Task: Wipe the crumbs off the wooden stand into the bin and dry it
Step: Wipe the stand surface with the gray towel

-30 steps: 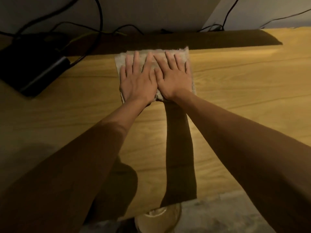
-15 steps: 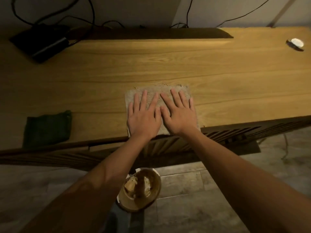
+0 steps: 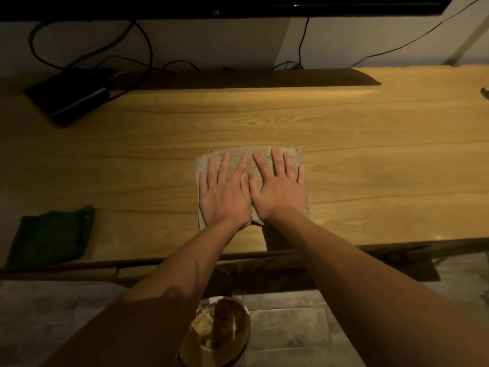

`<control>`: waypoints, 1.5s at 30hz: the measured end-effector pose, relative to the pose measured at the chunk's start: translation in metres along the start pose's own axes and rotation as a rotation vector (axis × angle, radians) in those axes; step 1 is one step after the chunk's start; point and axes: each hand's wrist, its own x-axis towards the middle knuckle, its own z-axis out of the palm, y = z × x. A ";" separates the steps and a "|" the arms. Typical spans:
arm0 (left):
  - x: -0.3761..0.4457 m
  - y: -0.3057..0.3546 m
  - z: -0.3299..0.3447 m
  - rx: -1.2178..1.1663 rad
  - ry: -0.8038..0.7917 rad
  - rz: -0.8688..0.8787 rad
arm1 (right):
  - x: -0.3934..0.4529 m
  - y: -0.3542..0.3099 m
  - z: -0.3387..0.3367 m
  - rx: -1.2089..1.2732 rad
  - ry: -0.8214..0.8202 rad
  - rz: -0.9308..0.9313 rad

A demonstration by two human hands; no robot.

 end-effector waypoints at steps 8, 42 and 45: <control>0.105 0.023 0.003 -0.011 0.046 -0.030 | 0.114 0.006 -0.011 -0.030 0.033 -0.056; 0.137 0.097 0.009 -0.023 0.021 -0.019 | 0.162 0.080 -0.038 -0.051 0.033 -0.179; 0.088 0.109 0.012 -0.018 0.014 -0.006 | 0.114 0.100 -0.037 -0.025 0.031 -0.163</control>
